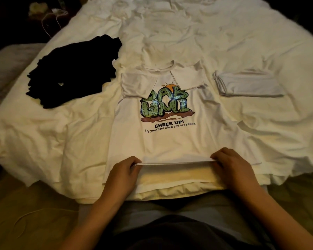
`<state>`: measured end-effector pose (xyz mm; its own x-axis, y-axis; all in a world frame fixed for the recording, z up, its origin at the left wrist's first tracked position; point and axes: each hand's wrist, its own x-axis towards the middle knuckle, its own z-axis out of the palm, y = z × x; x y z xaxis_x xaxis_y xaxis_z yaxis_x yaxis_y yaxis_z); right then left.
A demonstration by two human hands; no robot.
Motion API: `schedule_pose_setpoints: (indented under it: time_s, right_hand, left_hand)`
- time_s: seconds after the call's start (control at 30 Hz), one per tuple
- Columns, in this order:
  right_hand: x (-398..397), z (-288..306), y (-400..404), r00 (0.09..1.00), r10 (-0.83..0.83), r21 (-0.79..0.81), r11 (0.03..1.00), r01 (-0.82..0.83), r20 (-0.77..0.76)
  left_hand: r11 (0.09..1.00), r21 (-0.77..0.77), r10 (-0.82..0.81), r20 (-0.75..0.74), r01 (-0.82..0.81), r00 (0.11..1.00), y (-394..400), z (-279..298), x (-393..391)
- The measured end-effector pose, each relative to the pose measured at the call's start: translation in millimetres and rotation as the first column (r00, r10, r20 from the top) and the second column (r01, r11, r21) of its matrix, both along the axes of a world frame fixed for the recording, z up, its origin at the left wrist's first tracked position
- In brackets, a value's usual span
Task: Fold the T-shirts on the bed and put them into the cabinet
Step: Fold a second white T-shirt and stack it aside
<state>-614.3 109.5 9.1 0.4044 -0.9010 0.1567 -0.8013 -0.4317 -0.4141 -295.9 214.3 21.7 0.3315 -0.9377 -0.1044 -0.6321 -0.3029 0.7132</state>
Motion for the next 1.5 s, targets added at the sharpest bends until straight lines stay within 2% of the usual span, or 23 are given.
schedule_pose_setpoints:
  time_s: [0.07, 0.1, 0.23, 0.33, 0.43, 0.57, 0.67, 0.83, 1.07, 1.27, 1.4, 1.5]
  right_hand:
    - [1, 3, 0, 0.996, -0.058, 0.000, 0.998, 0.059, 0.065]
    - [3, 5, 0, 0.992, -0.072, -0.018, 0.997, 0.075, 0.102]
    - [11, 6, -2, 0.970, -0.117, -0.130, 0.981, 0.147, 0.214]
    - [14, 4, -11, 0.951, -0.134, -0.137, 0.975, 0.178, 0.280]
    - [18, 8, -24, 0.941, -0.114, -0.127, 0.979, 0.161, 0.317]
    - [23, 18, -54, 0.944, -0.083, -0.118, 0.985, 0.127, 0.320]
    - [31, 28, -85, 0.947, -0.104, -0.062, 0.990, 0.129, 0.305]
    - [50, 36, -142, 0.953, -0.170, 0.026, 0.985, 0.169, 0.251]
    - [82, 26, -223, 0.978, -0.171, 0.051, 0.985, 0.167, 0.115]
    - [104, 16, -287, 0.983, -0.176, 0.029, 0.984, 0.175, 0.048]
    - [123, 15, -324, 0.979, -0.192, -0.012, 0.981, 0.194, 0.070]
    - [139, 11, -353, 0.978, -0.190, -0.069, 0.978, 0.197, 0.087]
  left_hand:
    - [0.998, -0.020, 0.048, -0.153, -0.052, 0.987, 0, 5, -3]
    - [0.996, -0.051, 0.058, -0.181, -0.068, 0.982, -1, 6, -3]
    - [0.975, -0.197, 0.103, -0.031, -0.107, 0.994, -5, 3, -2]
    - [0.945, -0.299, 0.150, 0.040, -0.131, 0.988, -10, -2, 4]
    - [0.935, -0.344, 0.138, 0.119, -0.090, 0.983, -23, -3, 15]
    - [0.927, -0.376, 0.076, 0.172, -0.006, 0.982, -57, 6, 33]
    - [0.940, -0.341, 0.059, 0.243, 0.028, 0.968, -85, 14, 46]
    - [0.981, -0.194, 0.038, 0.282, 0.018, 0.959, -140, 16, 64]
    - [0.976, -0.216, 0.071, 0.362, 0.009, 0.929, -217, -1, 84]
    - [0.967, -0.254, 0.088, 0.364, 0.007, 0.927, -281, -12, 103]
    - [0.960, -0.275, 0.143, 0.293, -0.061, 0.945, -322, -13, 112]
    - [0.959, -0.267, 0.173, 0.298, -0.092, 0.939, -354, -15, 122]
